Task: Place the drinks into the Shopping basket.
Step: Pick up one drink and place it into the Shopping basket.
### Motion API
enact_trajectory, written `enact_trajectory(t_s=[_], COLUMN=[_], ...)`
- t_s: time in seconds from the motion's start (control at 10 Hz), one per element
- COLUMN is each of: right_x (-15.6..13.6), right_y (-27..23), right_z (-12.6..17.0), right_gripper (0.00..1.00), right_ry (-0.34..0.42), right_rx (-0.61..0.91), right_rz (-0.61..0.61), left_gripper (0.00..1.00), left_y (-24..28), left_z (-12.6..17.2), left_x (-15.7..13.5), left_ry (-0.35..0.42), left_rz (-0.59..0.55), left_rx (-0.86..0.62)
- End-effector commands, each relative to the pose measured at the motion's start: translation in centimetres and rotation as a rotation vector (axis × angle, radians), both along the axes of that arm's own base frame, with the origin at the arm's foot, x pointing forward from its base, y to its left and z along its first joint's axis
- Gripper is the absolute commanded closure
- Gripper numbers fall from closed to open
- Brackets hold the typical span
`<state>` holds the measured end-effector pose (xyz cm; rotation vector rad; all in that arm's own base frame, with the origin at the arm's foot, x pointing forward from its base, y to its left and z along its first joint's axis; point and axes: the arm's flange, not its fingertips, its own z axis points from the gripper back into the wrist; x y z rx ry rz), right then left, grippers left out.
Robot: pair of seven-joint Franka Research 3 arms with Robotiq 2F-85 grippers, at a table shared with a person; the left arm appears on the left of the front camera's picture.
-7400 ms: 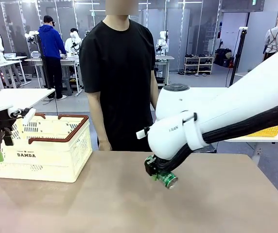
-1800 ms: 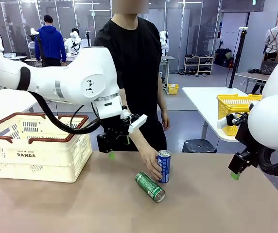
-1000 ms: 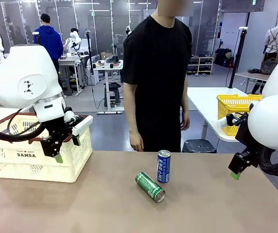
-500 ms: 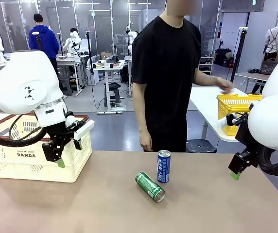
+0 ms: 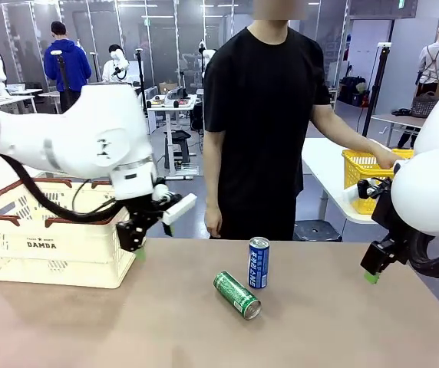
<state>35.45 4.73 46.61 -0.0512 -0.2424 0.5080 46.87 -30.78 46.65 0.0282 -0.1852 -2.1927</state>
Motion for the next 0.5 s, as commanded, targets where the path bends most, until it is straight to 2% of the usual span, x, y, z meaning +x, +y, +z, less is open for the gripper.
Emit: enact_trajectory(t_s=[0.0, 0.4], right_x=[-0.1, -0.1], right_y=[0.0, 0.0], right_z=[0.1, 0.1], right_gripper=[0.06, 0.06], right_ry=[0.002, 0.002], right_rx=[0.001, 0.001], right_rz=[0.001, 0.001], left_gripper=[0.00, 0.00], left_y=[-3.3, -7.7], left_z=[0.0, -0.9], left_x=[1.4, 1.5], left_ry=[0.008, 0.014], left_rz=[-0.054, -0.097], left_rx=[0.044, 0.047])
